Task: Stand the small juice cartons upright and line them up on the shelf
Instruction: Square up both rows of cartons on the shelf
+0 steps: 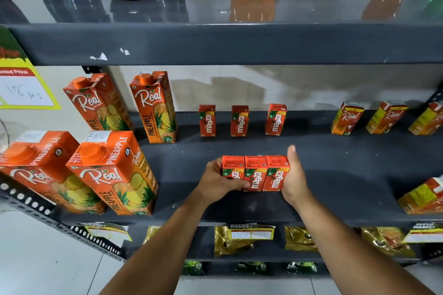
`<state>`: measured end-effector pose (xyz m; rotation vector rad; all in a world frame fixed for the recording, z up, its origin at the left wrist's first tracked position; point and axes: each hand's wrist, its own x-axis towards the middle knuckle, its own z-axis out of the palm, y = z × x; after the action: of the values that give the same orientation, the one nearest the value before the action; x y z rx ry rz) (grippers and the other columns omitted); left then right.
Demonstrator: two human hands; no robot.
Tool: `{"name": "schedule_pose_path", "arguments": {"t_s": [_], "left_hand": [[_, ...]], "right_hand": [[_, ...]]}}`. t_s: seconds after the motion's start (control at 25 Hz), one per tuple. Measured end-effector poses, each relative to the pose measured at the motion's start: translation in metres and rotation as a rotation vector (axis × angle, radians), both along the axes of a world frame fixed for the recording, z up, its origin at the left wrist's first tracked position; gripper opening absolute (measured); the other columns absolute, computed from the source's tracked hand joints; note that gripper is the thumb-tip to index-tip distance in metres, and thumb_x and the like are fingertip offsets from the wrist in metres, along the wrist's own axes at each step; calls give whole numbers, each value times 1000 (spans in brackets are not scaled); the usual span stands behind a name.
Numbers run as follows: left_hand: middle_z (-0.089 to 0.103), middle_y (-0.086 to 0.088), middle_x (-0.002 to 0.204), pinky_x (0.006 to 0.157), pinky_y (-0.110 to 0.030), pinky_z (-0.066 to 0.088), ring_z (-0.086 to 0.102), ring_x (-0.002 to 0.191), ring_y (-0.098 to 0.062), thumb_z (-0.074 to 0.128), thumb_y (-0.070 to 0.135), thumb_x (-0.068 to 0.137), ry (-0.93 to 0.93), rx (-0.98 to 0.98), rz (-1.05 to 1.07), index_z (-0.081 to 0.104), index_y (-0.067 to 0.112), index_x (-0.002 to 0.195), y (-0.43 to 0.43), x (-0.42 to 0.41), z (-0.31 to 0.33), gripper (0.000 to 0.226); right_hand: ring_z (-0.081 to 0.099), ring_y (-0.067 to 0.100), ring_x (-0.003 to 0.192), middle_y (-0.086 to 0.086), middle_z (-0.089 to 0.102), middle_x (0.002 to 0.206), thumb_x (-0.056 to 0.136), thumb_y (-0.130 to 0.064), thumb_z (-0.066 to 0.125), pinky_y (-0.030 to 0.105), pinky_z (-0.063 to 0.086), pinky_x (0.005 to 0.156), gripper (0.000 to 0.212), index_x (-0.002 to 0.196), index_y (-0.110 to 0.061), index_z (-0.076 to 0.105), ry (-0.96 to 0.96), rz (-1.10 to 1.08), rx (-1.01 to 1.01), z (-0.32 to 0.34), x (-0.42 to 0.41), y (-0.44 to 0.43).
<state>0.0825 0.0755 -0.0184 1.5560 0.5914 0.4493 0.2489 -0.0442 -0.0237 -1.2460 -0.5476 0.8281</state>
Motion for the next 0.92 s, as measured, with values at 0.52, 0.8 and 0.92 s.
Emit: {"name": "schedule_pose_path", "arguments": {"t_s": [0.52,0.8,0.92], "left_hand": [[74,-1,96,71,-17,54,70,92,-10,86,0,63,39,-46,40,61,12,104,-38,-29,0,49],[75,-6,99,80,-25,56,70,96,-17,87,5,64,50,5,2,60,6,108,-46,-39,-1,51],[75,-6,99,78,-24,56,70,97,-20,84,-1,66,19,11,-12,60,3,108,-45,-40,-1,50]], "right_hand": [[73,25,76,11,75,80,78,-54,56,33,58,65,55,93,-2,67,84,-3,-38,-5,-21,-27],[73,27,76,9,73,77,81,-52,52,34,58,64,40,75,-18,73,67,-29,-23,-7,-29,-39],[73,23,74,4,73,72,76,-58,56,30,57,62,39,69,-24,74,40,-14,-17,-5,-29,-39]]}}
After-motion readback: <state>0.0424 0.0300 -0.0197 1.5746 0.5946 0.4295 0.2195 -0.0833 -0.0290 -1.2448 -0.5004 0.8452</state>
